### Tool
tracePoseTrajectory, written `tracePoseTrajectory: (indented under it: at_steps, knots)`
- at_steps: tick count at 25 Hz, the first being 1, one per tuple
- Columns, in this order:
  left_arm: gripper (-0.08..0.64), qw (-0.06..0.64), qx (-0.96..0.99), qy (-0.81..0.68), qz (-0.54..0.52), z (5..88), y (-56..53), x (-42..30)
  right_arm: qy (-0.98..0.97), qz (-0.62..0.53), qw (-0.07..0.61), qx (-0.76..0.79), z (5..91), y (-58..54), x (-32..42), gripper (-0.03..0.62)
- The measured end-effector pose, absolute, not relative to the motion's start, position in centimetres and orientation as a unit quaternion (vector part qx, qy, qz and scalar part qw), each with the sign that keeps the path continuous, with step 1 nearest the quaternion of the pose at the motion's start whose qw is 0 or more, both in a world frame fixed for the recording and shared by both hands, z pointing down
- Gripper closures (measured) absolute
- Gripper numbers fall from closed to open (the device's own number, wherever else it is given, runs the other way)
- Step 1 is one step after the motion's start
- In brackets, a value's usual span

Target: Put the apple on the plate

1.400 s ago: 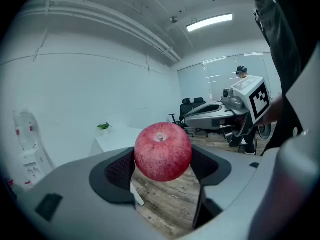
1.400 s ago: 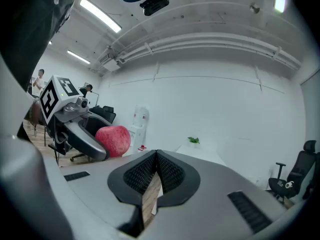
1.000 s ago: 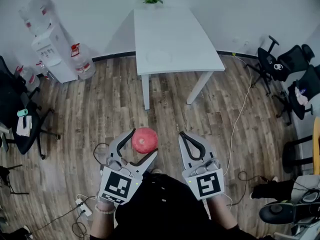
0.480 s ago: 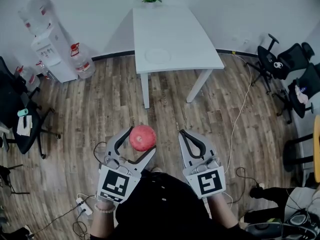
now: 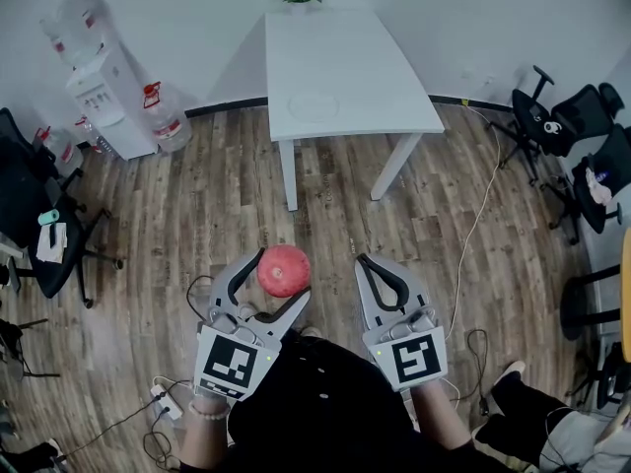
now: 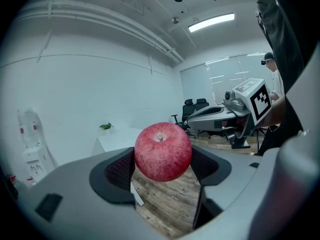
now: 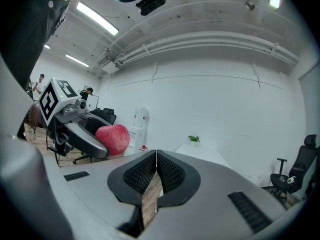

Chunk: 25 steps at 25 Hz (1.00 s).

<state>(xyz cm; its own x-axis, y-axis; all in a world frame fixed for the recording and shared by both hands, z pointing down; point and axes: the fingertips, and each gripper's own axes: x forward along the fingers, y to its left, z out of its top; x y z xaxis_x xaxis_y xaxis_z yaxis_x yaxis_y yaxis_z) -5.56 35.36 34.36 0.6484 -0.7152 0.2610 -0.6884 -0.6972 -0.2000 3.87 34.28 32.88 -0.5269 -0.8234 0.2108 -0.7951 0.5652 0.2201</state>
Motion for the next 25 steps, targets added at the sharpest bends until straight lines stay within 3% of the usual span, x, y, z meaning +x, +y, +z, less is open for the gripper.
tracePoseTrajectory:
  at_steps: [25]
  knots:
    - [0.206,0.046,-0.919,0.358,-0.156,33.8,31.0,-4.8,-0.852,-0.041,0.144,0.502,32.8,31.2,4.8,0.551]
